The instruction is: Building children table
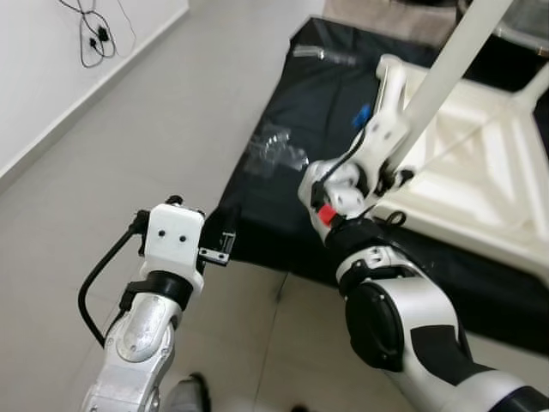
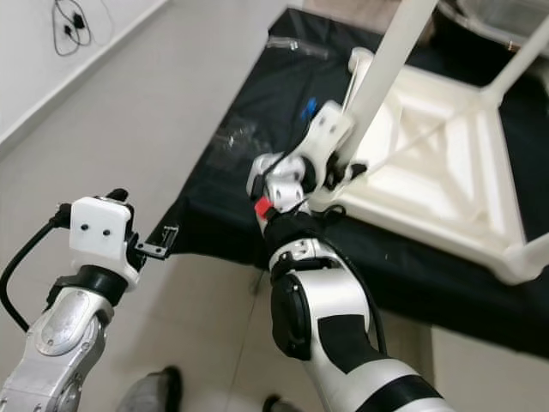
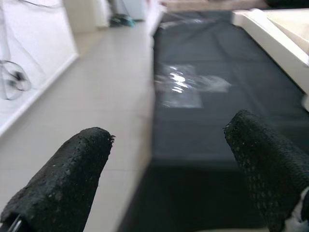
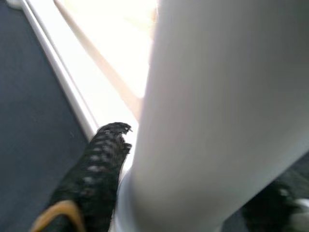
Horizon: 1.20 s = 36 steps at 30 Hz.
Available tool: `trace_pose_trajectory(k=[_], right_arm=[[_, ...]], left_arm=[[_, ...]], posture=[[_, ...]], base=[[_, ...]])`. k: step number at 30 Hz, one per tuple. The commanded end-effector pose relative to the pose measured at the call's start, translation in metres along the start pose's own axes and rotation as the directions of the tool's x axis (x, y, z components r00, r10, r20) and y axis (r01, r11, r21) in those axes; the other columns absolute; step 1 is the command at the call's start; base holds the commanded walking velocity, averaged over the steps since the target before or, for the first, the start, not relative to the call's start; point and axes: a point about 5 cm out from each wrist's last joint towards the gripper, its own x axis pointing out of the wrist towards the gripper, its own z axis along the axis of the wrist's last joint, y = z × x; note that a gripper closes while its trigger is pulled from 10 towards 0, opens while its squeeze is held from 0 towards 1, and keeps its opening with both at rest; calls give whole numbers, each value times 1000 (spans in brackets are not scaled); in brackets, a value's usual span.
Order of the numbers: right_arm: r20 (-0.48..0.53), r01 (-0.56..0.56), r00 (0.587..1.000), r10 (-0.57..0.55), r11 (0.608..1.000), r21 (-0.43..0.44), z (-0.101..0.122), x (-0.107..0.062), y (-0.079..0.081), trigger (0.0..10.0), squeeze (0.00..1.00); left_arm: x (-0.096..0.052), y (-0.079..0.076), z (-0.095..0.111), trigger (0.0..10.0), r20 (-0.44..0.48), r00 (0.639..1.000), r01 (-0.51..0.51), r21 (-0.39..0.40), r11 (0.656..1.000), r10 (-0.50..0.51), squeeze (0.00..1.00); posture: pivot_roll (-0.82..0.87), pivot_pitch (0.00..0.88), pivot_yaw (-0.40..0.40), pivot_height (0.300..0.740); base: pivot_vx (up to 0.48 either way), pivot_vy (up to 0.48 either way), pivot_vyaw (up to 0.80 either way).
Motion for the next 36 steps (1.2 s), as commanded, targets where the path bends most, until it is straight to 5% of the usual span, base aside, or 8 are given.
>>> trace_pose_trajectory(k=[1,2,3,15,29,31,32,36], right_arm=[[39,-11,999,9,999,53,12,2,0,10000,675],[61,-32,998,28,998,62,15,0,2,10000,675],[93,-64,994,58,996,68,19,-3,4,10000,0],[202,-288,942,267,954,81,21,-21,7,10000,0],[219,-618,741,635,772,-147,-32,-44,-46,10000,0],[238,-710,643,728,683,-173,-36,-50,-55,10000,0],[238,-710,643,728,683,-173,-36,-50,-55,10000,0],[165,-848,443,881,472,-241,-57,-60,-86,10000,0]], left_arm=[[-2,-3,-5,10000,-21,1000,10,-5,1000,-10,0],[-3,-3,-5,10000,-22,1000,13,-6,1000,-13,0],[-3,-4,-5,10000,-23,1000,16,-8,1000,-16,0],[-2,-5,-8,10000,-23,999,24,-11,1000,-24,0],[-1,-4,-14,10000,-30,999,27,-1,1000,-27,0],[-2,-4,-16,10000,-37,999,29,3,1000,-29,0],[-2,-4,-16,10000,-37,999,29,3,1000,-29,0],[-12,-7,-29,10000,-91,995,48,-7,999,-49,0]], posture=[[126,216,-85,740],[126,216,-85,740],[122,213,-84,740],[120,191,-81,740],[112,169,-75,740],[107,163,-72,740],[107,163,-72,740],[104,146,-68,740]], base=[[0,0,0],[0,0,0],[0,0,0],[0,0,0],[0,0,0],[0,0,0],[0,0,0],[0,0,0]])
